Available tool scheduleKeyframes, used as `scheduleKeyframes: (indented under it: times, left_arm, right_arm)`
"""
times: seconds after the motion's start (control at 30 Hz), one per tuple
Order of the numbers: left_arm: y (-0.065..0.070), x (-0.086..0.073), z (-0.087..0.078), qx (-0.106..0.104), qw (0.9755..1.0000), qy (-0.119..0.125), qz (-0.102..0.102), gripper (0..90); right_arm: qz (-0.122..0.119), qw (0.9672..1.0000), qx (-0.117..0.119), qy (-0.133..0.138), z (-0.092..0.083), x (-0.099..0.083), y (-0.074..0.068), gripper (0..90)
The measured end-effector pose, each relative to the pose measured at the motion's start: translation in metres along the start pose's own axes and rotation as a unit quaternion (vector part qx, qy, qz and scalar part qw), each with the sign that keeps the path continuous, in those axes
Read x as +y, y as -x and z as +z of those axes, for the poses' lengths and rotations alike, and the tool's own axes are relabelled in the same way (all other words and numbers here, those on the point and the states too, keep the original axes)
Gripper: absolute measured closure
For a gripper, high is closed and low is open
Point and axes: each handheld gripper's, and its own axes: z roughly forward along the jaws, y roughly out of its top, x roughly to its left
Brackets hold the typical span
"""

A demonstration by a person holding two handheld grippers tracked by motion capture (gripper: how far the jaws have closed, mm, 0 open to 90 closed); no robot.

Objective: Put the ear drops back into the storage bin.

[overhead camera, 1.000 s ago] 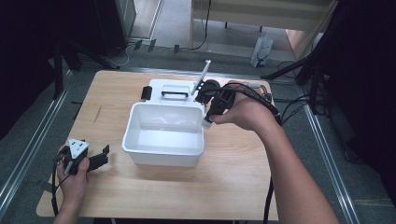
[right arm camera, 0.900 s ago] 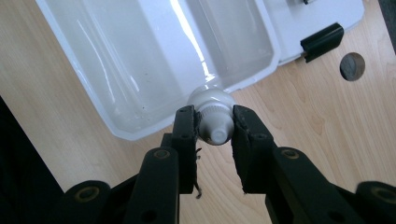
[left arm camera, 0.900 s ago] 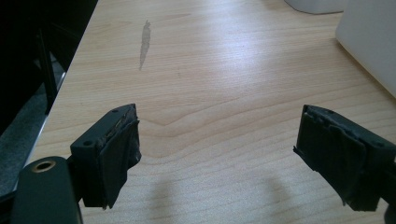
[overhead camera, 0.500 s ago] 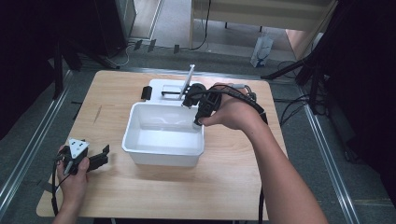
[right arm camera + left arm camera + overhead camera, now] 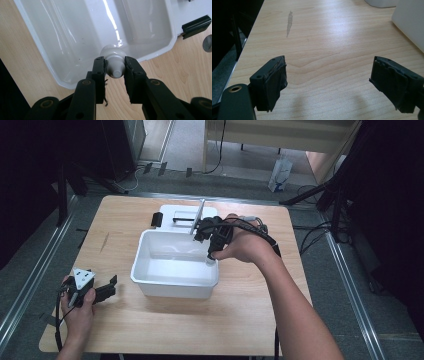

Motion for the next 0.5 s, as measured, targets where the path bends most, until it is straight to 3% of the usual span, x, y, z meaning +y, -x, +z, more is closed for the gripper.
scheduleKeyframes:
  times: [0.5]
  left_arm:
    - [0.0, 0.0, 0.0, -0.001, 1.0, 0.0, 0.0, 14.2]
  right_arm:
    - [-0.04, 0.9984, -0.009, -0.04, 0.037, 0.007, -0.008, 72.2]
